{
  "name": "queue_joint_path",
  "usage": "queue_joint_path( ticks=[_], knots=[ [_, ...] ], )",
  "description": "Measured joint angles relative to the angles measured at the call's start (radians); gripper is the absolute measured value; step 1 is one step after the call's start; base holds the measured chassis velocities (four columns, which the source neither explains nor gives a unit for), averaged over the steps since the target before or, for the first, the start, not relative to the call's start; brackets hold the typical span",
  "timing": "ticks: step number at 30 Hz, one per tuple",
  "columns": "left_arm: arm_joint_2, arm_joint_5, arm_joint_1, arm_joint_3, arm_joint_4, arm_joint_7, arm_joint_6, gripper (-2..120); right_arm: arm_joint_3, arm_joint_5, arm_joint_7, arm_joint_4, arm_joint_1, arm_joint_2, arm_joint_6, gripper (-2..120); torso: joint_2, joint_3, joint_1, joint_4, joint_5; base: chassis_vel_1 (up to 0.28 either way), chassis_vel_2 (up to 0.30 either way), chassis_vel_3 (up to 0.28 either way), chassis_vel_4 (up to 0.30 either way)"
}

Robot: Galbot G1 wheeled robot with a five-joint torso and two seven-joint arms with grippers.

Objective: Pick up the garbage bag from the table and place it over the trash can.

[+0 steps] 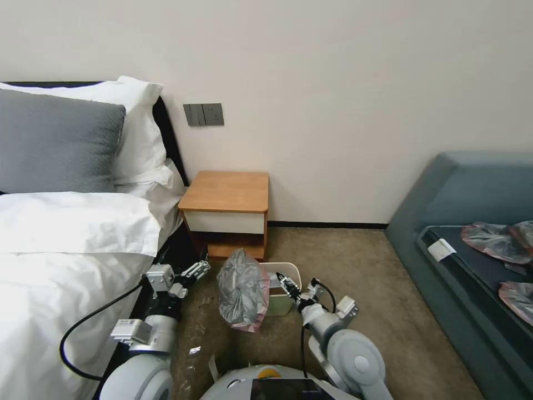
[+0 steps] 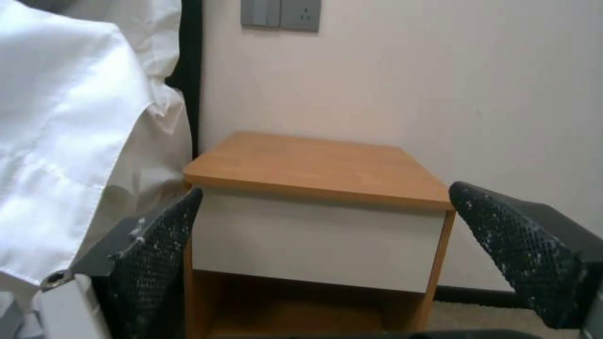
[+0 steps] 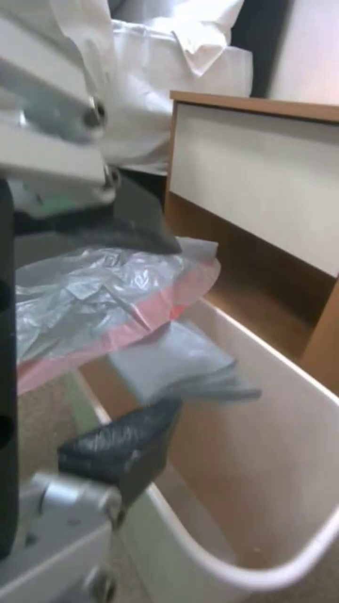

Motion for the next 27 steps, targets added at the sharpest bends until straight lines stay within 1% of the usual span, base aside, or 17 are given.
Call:
queue_joint_path(
  ticks=[1,2,6,7,8,9,10,12,15,16,17,19,20,21,23,25,27],
  knots=[
    [0.002,0.006,0.001,0.002,0.0,0.0,0.0,100,0.011,0.0,0.0,0.012,-0.006,0.001,-0.01,68,0.0,0.0,0.0,0.0,0.0,0.0,0.0,0.0,0.0],
    [0.002,0.006,0.001,0.002,0.0,0.0,0.0,100,0.011,0.0,0.0,0.012,-0.006,0.001,-0.01,68,0.0,0.0,0.0,0.0,0.0,0.0,0.0,0.0,0.0],
    [0.016,0.041,0.004,0.011,0.006,-0.001,0.0,100,0.071,0.013,0.001,0.059,-0.013,-0.007,-0.032,86,0.0,0.0,0.0,0.0,0.0001,0.0,0.0,0.0,0.0],
    [0.016,0.041,0.004,0.011,0.006,-0.001,0.0,100,0.071,0.013,0.001,0.059,-0.013,-0.007,-0.032,86,0.0,0.0,0.0,0.0,0.0001,0.0,0.0,0.0,0.0],
    [0.02,0.049,0.003,0.013,0.013,-0.001,0.001,100,0.09,0.021,0.001,0.07,-0.015,-0.012,-0.035,90,0.0,0.0,0.0,0.0001,0.0,0.0,0.0,0.0,0.0],
    [0.024,0.058,0.0,0.017,0.024,-0.002,0.002,100,0.116,0.031,0.001,0.086,-0.019,-0.02,-0.038,96,0.0,0.0,0.0,0.0,0.0,0.0,0.0,0.0,0.0],
    [0.027,0.062,-0.003,0.02,0.032,-0.003,0.006,100,0.131,0.035,0.002,0.096,-0.021,-0.026,-0.038,99,0.0,0.0,0.0,0.0,0.0,0.0,0.0,0.0,0.0],
    [0.029,0.064,-0.006,0.022,0.039,-0.004,0.009,100,0.138,0.035,0.003,0.101,-0.022,-0.029,-0.038,99,0.0,0.0,0.0,0.0,0.0,0.0,0.0,0.0,0.0],
    [0.041,0.075,-0.017,0.053,0.071,-0.018,0.027,100,0.162,0.022,0.007,0.119,-0.035,-0.039,-0.033,100,0.0,0.0,0.0,0.0,-0.0001,0.0,0.0,0.0,0.0],
    [0.041,0.075,-0.017,0.053,0.071,-0.018,0.027,100,0.162,0.022,0.007,0.119,-0.035,-0.039,-0.033,100,0.0,0.0,0.0,0.0,-0.0001,0.0,0.0,0.0,0.0],
    [0.047,0.081,-0.022,0.076,0.089,-0.023,0.034,99,0.166,0.009,0.008,0.12,-0.043,-0.038,-0.031,100,0.0,0.0,0.0,0.0,0.0,0.0,0.0,0.0,0.0],
    [0.053,0.088,-0.029,0.107,0.113,-0.027,0.041,95,0.167,-0.003,0.006,0.12,-0.05,-0.035,-0.03,100,0.0,0.0,0.0,0.0,0.0,0.0,0.0,0.0,0.0],
    [0.053,0.088,-0.029,0.107,0.113,-0.027,0.041,95,0.167,-0.003,0.006,0.12,-0.05,-0.035,-0.03,100,0.0,0.0,0.0,0.0,0.0,0.0,0.0,0.0,0.0],
    [0.055,0.091,-0.035,0.126,0.128,-0.028,0.045,93,0.168,-0.009,0.006,0.12,-0.052,-0.033,-0.029,100,0.0,0.0,0.0,0.0,0.0,0.0,0.0,0.0,0.0],
    [0.058,0.099,-0.043,0.152,0.153,-0.03,0.051,88,0.17,-0.017,0.004,0.12,-0.053,-0.033,-0.027,100,0.0,0.0,0.0,0.0,0.0,0.0,0.0,0.0,0.0],
    [0.058,0.104,-0.047,0.163,0.164,-0.031,0.053,87,0.172,-0.019,0.004,0.12,-0.052,-0.034,-0.026,100,0.0,0.0,0.0,-0.0001,0.0,0.0,0.0,0.0,0.0],
    [0.057,0.11,-0.051,0.183,0.18,-0.035,0.064,79,0.173,-0.02,0.002,0.12,-0.046,-0.039,-0.025,100,0.0,0.0,0.0,-0.0001,0.0,0.0,0.0,0.0,0.0]
  ],
)
